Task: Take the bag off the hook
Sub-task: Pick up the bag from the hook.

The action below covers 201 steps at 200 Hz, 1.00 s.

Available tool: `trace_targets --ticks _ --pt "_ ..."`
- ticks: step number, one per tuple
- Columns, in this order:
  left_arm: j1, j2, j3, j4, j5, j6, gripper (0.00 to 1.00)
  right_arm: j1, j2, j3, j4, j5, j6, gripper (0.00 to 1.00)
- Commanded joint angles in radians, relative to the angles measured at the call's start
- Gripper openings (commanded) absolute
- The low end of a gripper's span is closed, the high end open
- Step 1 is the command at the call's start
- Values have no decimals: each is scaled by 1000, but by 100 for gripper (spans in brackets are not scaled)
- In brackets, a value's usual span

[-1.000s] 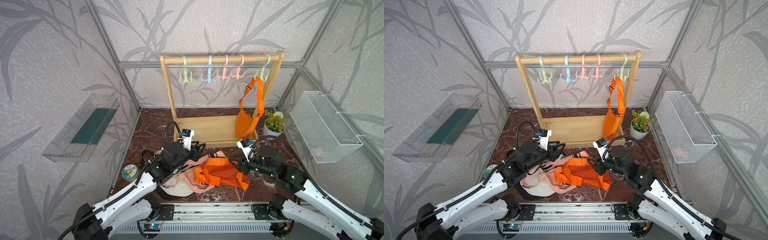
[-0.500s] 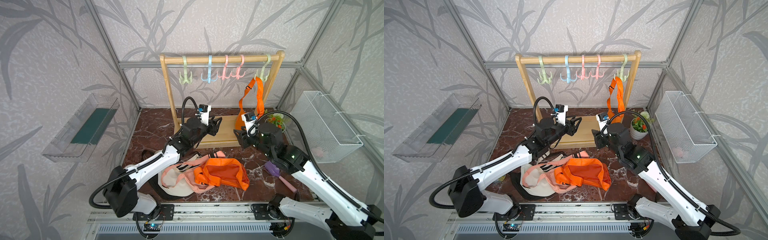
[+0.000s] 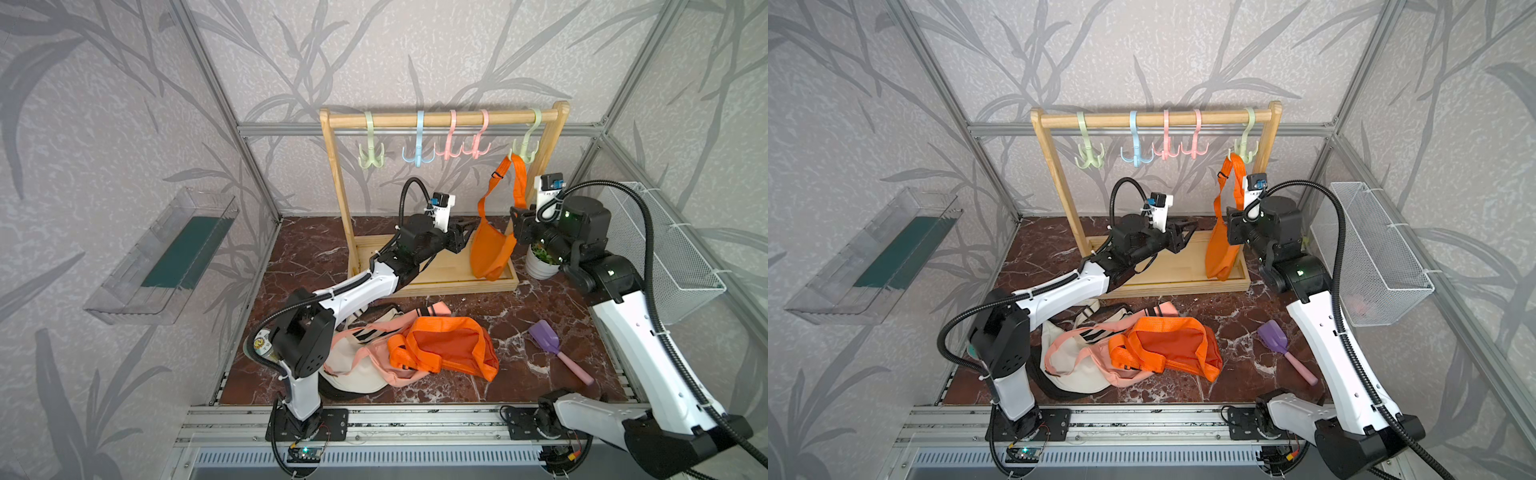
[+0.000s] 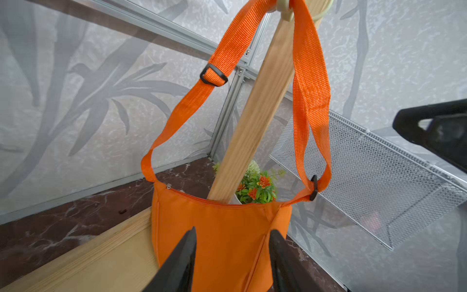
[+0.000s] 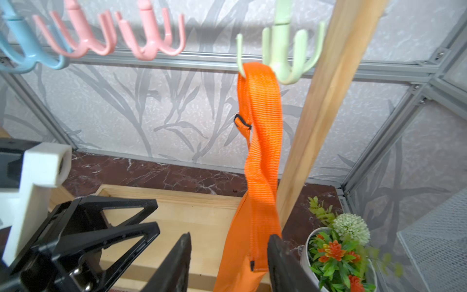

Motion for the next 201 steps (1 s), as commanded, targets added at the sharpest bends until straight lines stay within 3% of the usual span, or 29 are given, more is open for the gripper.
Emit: trace_targets --ticks 1,69,108,134,175,201 --pt "0 37 71 33 127 -65 50 -61 34 53 -1 -84 8 51" --pt "-12 196 265 -12 328 -171 56 -152 174 109 32 -215 71 60" --pt "-21 264 387 -162 277 -193 56 -152 208 102 71 -239 66 59" --pt "-22 276 410 -189 244 -183 56 -152 221 110 90 -223 46 48" --pt "-20 300 476 -236 195 -106 56 -152 228 154 111 -156 11 15" --pt "-19 335 544 -300 93 -28 56 -152 250 236 88 -133 -10 6"
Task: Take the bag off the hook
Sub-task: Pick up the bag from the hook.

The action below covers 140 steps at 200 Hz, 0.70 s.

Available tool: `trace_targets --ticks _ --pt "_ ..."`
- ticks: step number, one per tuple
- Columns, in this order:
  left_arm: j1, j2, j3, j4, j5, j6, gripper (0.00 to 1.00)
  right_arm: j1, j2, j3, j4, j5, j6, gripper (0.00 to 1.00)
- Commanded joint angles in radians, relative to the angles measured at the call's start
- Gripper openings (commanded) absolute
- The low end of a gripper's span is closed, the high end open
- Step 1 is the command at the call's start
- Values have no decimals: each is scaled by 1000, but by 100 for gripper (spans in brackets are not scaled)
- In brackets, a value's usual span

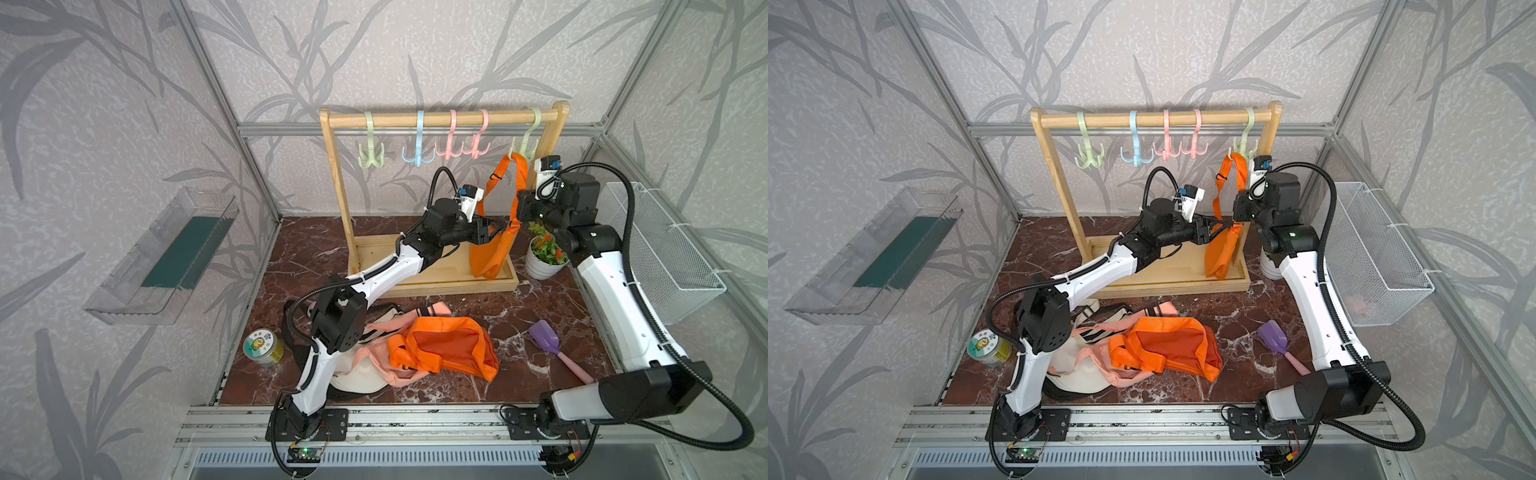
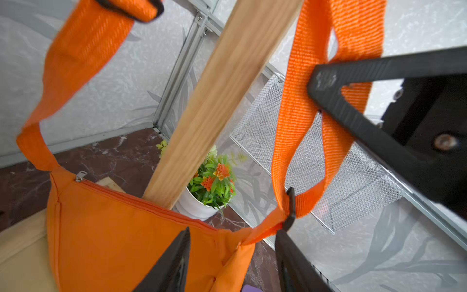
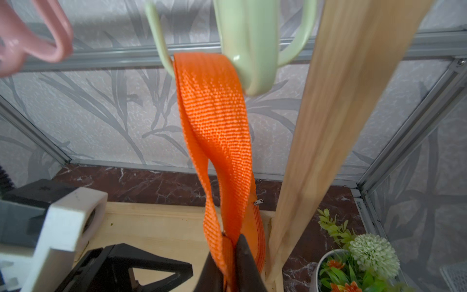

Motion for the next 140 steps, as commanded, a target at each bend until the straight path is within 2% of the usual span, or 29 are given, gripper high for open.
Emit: trace_targets --ticks 1,69,140 --pt "0 35 75 -58 -98 87 56 -4 12 92 19 36 -34 6" --pt "4 162 242 -46 -256 180 58 -1 115 343 -49 30 -51 1" --pt "7 298 450 -81 -333 268 65 15 227 591 -140 -36 -75 1"
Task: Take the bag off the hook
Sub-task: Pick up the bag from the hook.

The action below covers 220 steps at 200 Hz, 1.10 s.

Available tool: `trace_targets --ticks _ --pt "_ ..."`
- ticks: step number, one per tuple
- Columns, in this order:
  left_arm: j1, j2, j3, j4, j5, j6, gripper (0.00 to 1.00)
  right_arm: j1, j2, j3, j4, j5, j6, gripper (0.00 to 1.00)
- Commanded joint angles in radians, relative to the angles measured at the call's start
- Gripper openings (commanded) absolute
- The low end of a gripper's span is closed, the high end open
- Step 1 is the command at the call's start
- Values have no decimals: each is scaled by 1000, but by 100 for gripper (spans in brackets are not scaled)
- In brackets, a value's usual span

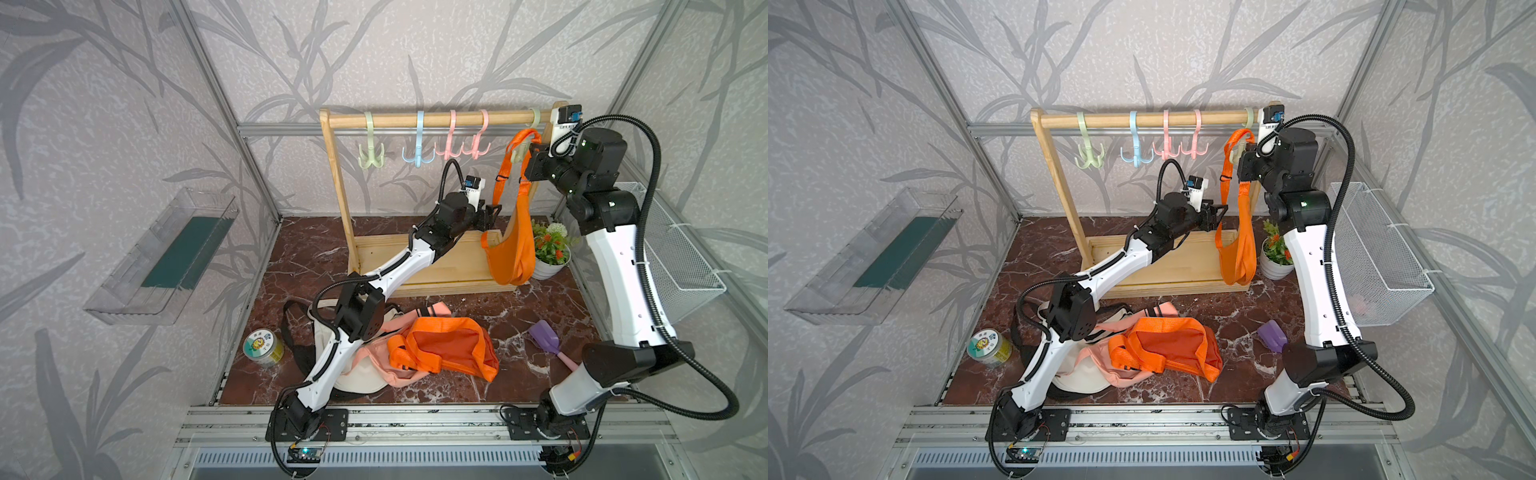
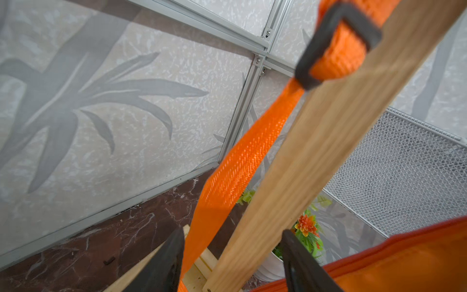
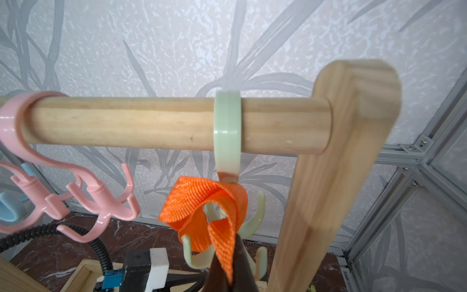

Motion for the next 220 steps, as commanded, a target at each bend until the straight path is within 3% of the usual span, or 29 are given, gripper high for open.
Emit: trace_targets --ticks 1,40,84,153,192,220 --pt "0 28 72 0 -59 61 65 8 13 75 -27 -36 -21 1" --pt "6 66 133 21 -147 100 65 23 34 158 -49 -55 -28 1" --pt "10 25 49 68 -177 75 65 38 4 170 -49 -62 -11 1" --pt "9 -250 -471 317 -146 47 64 56 -226 -123 54 43 7 1" --pt "1 -462 -780 449 -108 67 64 67 -360 -262 39 37 51 2" --pt "-5 -588 -897 450 -37 114 68 70 -452 -339 24 -8 76 2"
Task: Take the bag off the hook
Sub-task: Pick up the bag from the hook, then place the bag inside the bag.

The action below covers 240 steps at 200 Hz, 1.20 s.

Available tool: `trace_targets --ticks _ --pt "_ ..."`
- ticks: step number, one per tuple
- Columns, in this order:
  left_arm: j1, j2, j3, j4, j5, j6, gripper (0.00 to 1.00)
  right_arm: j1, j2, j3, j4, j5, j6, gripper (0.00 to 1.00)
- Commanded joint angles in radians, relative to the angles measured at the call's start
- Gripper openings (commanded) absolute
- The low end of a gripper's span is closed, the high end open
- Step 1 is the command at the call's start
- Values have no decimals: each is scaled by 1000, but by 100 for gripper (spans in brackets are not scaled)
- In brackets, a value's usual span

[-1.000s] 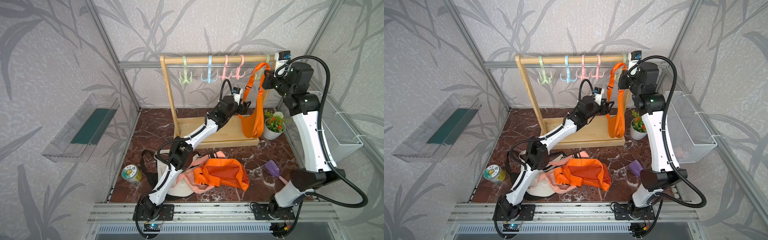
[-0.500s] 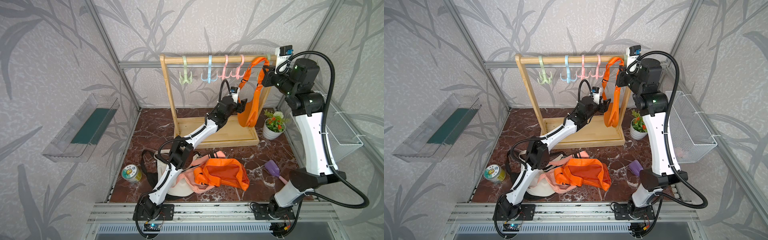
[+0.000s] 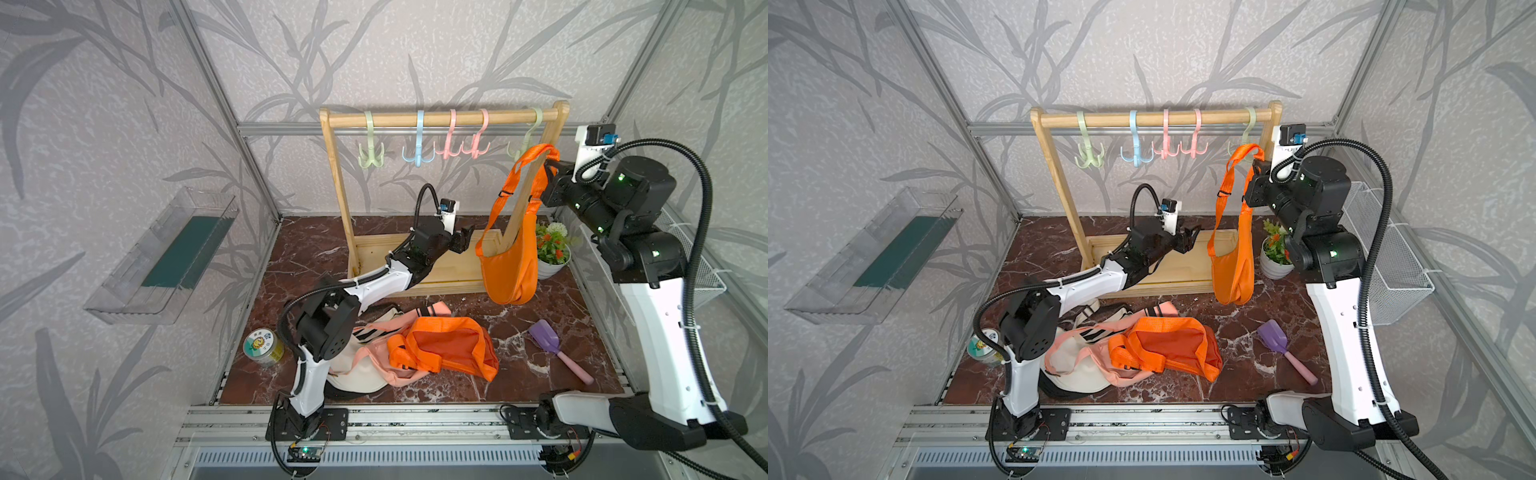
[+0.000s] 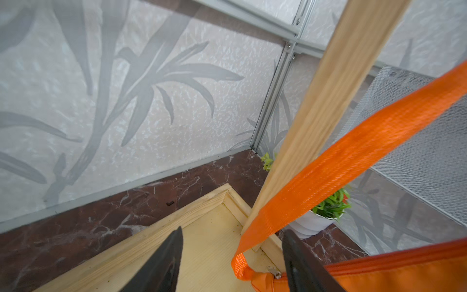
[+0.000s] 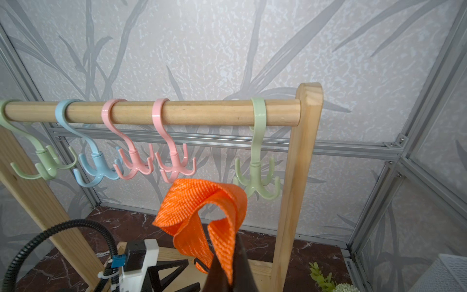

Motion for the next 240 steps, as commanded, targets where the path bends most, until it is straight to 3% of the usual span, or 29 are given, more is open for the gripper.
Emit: trace_targets --ticks 1,41,94,123,145,181,204,240 --pt "-10 -114 -61 90 79 47 68 6 -78 -42 32 -35 39 2" --pt "-17 -226 -102 32 229 89 74 7 -164 -75 24 -151 103 4" --pt "-70 -340 -75 -98 294 158 80 7 -210 -66 4 -314 185 4" --pt "-122 -363 -15 -238 248 279 81 7 -214 -48 11 -390 218 4" --pt "-148 -385 -25 -245 210 332 81 7 -227 -50 22 -437 248 4" --pt "-165 -459 -115 -135 164 341 63 7 -257 -69 3 -478 255 5" --pt "-166 -502 -158 -50 169 321 63 7 -266 -75 -20 -501 250 5" --pt "-166 -511 -127 -65 185 318 59 7 -269 -87 13 -557 281 5"
